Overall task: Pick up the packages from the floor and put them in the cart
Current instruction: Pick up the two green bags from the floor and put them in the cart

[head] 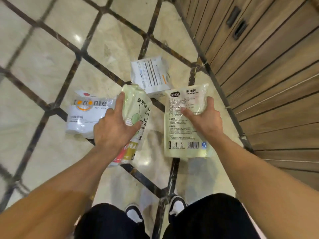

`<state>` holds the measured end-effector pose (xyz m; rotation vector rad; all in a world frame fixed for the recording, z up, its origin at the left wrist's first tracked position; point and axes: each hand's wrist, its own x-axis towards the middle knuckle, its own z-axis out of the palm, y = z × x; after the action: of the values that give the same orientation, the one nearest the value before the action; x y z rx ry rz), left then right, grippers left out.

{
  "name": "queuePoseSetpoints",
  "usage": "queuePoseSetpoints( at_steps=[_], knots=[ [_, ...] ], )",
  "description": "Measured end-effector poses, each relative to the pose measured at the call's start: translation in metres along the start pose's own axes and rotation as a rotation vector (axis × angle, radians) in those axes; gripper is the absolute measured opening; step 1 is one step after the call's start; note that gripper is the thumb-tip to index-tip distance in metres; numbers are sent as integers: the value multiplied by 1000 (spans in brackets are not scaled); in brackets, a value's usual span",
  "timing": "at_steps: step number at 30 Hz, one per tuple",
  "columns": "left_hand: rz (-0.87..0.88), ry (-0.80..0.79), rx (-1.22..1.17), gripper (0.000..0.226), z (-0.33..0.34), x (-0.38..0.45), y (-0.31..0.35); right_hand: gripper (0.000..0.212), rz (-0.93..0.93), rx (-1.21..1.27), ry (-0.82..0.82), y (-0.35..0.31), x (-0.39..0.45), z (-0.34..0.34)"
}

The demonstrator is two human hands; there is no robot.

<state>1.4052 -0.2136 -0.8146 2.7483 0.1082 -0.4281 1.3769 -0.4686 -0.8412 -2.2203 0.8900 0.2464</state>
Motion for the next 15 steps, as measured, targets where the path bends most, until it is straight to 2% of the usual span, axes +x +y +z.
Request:
queuePoseSetpoints(
  at_steps=[3, 7, 9, 15],
  knots=[
    [38, 51, -7, 106, -105, -29, 52, 100, -59, 55, 27, -62, -43, -86],
    [152, 139, 34, 106, -250, -68, 128, 74, -161, 89, 99, -147, -101, -216],
    [216, 171, 38, 105, -316, -89, 167, 67, -195, 99, 131, -183, -129, -284],
    [412, 254, 57, 108, -474, -142, 270, 87, -208, 167, 361, -249, -212, -473]
  ],
)
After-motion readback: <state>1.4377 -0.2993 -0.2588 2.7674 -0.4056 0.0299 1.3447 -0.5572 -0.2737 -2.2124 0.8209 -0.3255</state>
